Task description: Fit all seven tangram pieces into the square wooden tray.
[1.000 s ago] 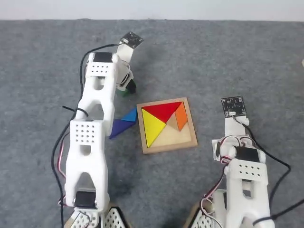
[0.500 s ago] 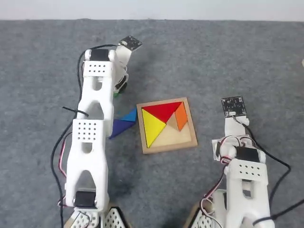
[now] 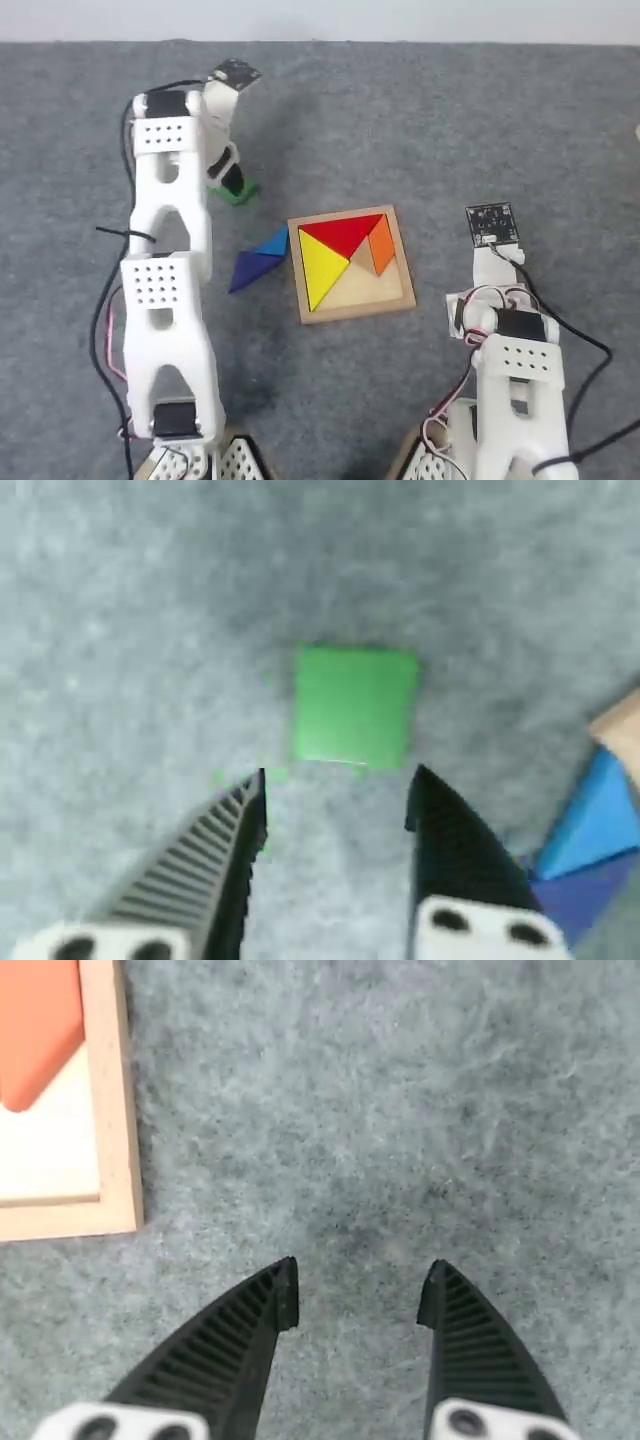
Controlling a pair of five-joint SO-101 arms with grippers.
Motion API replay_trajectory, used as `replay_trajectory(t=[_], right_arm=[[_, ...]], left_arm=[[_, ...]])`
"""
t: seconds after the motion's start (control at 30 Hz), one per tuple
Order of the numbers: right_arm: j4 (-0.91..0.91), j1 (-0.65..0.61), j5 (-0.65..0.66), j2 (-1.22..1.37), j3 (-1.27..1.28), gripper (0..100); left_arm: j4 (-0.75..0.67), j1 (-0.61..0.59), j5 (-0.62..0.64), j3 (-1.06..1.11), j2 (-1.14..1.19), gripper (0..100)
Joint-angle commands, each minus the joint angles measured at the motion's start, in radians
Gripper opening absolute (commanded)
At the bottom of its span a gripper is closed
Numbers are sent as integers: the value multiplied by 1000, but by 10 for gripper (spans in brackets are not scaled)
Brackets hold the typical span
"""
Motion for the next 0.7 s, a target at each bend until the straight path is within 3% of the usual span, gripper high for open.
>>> replay_trajectory(t=[0.0,0.2,0.4,0.57,0.67], right_arm=[[-16,8,11,-4,-9,212],[-16,10,11,-4,-9,212],[-16,10,11,-4,-9,212],[-16,12,11,-4,-9,212],[-16,12,11,-4,-9,212]], left_arm=[[-64,15,-21,-31,17,230],[-146,34,-21,-108,141,256],[-106,37,-75,-174,258,245],[69,38,-135,-262,278,118],[71,34,-135,-265,270,66]])
